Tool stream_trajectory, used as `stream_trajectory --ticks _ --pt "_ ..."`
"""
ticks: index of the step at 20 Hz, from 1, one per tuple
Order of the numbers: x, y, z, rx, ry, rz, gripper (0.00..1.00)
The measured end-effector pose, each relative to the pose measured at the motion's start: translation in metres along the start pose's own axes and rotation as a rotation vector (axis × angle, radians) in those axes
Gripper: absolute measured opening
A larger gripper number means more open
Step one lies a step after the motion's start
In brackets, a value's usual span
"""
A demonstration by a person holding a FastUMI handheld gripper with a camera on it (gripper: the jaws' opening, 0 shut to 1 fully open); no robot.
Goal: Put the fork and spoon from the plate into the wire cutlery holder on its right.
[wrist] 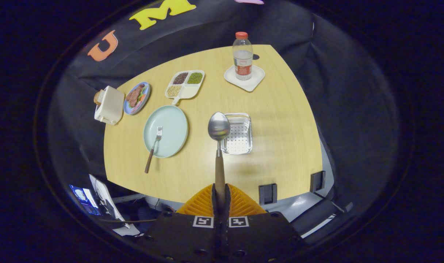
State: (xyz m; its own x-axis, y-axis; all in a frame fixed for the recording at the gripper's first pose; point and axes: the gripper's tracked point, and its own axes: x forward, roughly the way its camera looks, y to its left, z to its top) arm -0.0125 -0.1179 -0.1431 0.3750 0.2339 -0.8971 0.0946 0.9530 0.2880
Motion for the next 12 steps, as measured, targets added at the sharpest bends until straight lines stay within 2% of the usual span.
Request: stream_trajectory --ticks 6,12 --pt "0.024 -0.019 -0.003 0.075 0.087 0.042 0.01" --pt "0.043 -0.019 0.015 0.105 0.131 0.049 0.01"
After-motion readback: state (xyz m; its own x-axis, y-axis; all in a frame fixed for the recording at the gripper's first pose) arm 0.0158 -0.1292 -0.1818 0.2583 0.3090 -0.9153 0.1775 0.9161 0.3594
